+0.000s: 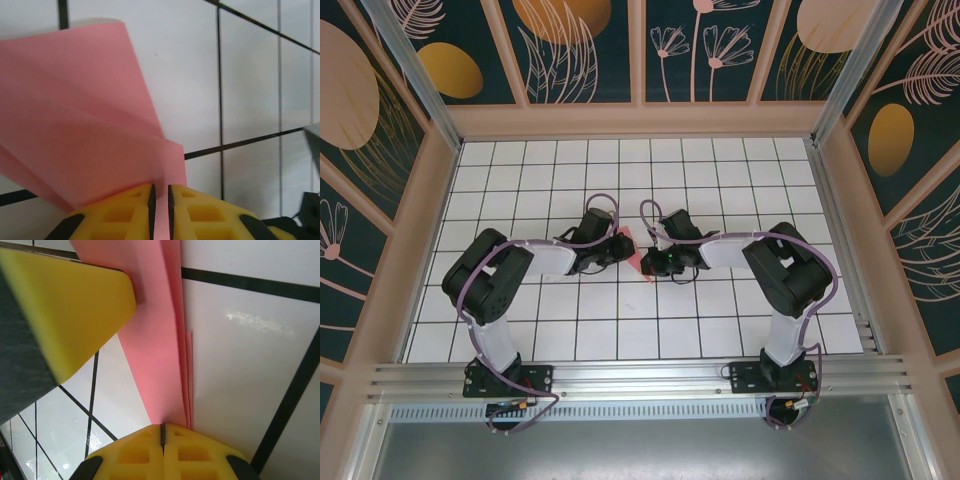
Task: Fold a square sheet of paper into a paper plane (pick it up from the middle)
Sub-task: Fold the wing for the fifth time at the center of the table.
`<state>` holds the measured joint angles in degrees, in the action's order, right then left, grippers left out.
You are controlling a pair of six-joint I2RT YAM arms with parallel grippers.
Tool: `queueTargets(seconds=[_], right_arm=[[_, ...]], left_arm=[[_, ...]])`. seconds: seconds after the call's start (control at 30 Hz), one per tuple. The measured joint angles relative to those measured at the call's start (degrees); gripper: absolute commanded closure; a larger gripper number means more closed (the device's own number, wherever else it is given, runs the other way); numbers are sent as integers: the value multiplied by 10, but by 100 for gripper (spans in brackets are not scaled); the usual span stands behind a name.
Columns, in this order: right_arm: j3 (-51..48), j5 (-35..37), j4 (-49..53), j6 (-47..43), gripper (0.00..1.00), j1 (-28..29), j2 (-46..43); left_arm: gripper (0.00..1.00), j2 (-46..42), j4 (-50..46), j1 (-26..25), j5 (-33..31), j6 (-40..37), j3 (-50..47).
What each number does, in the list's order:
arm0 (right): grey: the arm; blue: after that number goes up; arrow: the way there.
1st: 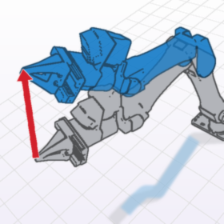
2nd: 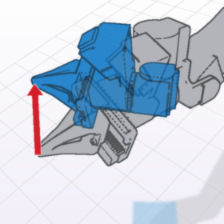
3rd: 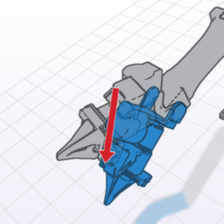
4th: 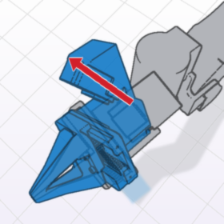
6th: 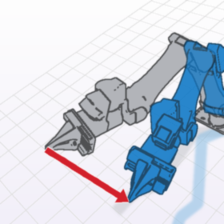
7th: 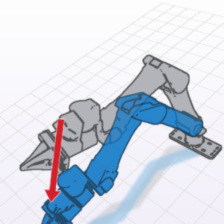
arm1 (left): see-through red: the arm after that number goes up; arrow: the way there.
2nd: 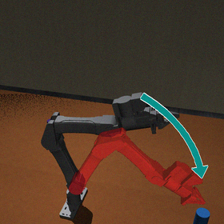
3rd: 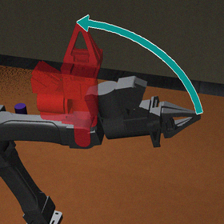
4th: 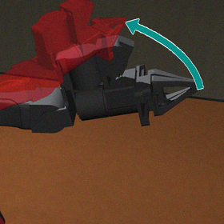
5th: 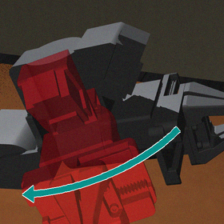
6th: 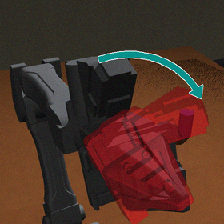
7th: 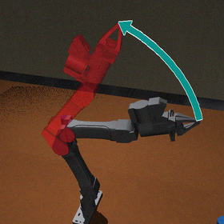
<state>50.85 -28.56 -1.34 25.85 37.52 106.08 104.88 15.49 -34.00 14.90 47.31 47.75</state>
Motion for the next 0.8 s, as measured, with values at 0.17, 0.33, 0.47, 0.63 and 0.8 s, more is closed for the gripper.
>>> queueTargets(seconds=[0.17,0.33,0.47,0.63,0.8], right_arm=[[0,0,0,0,98,0,1],[0,0,0,0,98,0,1],[-1,0,0,0,99,0,2],[-2,0,-3,0,99,0,2],[-3,0,-5,0,99,0,3]], left_arm=[[83,5,-9,-2,-15,-6,4],[82,5,-13,-4,-25,-6,6],[82,3,-16,-3,-36,-6,6],[82,2,-19,15,-45,-7,6],[82,2,-18,45,-45,-18,6]])
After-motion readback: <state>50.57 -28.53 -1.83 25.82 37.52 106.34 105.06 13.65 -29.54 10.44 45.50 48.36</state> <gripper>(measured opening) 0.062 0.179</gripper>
